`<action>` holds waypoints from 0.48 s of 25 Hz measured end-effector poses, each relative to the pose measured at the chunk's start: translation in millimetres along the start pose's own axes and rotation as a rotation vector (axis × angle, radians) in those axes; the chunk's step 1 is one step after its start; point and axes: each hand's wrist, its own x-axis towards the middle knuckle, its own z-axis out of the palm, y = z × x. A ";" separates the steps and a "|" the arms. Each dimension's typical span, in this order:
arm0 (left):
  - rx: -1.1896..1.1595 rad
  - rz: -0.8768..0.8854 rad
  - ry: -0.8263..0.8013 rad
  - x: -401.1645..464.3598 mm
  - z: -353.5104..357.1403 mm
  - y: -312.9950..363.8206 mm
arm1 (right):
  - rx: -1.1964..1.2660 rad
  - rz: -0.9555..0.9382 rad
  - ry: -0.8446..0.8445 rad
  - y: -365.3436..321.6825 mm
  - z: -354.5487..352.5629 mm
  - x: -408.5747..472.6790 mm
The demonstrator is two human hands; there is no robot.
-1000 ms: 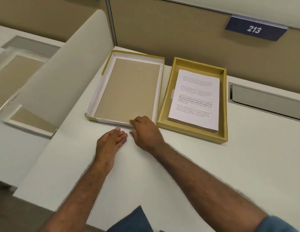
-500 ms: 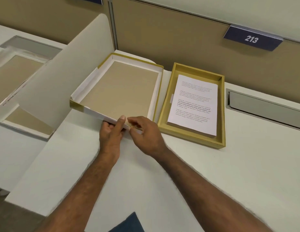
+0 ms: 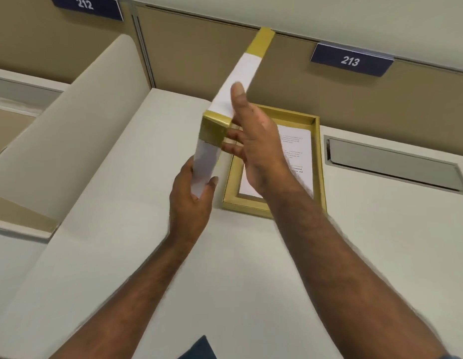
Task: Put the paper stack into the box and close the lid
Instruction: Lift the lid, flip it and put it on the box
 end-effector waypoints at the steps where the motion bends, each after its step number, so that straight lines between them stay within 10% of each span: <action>1: 0.009 0.037 -0.036 3.8 4.9 1.8 | 0.036 0.006 0.047 -6.0 -11.0 3.6; 6: 0.156 0.154 -0.194 15.6 27.9 -3.8 | 0.173 0.058 0.238 -16.7 -77.7 22.4; 12: 0.039 -0.225 -0.185 9.6 37.9 -19.0 | 0.312 0.081 0.318 -1.5 -140.3 20.7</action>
